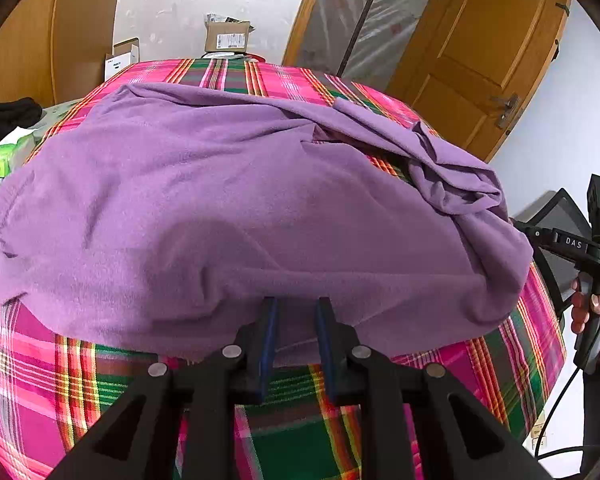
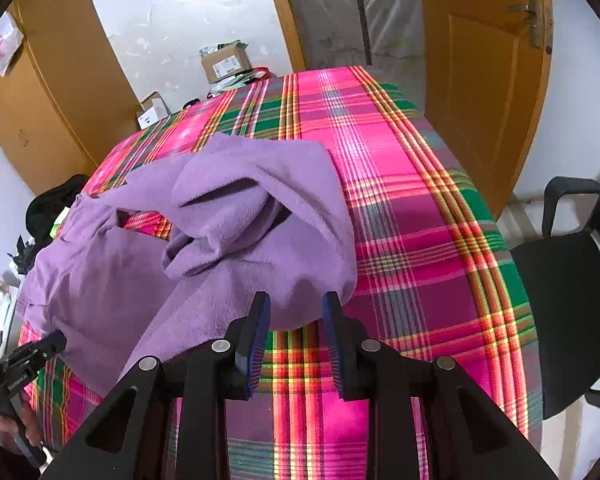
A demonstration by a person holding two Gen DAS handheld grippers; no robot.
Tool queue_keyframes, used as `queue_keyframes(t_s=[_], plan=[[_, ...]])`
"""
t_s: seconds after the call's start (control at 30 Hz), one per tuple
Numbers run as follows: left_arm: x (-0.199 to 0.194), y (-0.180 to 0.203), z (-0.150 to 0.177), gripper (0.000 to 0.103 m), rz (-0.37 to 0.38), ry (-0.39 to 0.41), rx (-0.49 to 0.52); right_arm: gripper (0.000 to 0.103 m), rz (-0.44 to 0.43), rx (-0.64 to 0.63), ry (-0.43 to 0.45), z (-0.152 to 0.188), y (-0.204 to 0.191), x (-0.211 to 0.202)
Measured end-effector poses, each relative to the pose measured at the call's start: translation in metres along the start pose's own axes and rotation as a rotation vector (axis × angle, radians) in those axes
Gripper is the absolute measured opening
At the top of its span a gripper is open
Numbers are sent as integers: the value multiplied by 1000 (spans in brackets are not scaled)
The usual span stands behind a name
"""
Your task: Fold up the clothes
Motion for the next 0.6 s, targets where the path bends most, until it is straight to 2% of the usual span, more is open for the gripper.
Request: queue_keyframes(t_s=[0.13,0.33,0.6], plan=[[0,1,0,20,-7,-1,13,28,16,-11,24,-6,4,-8],[-1,2,-1,20,-8,-18,5,28,38,-49,-4,-11,13,3],[1,2,-1,20,-17,-21,6,30,84,-241,5,-53,-4,28]])
Point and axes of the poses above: each gripper's, at about its wrist camera, not at the fingertips, and x roughly the way its jaws point, y to its right, z to its underside, the point moved 9 cm from there along x, roughly the way its jaws point
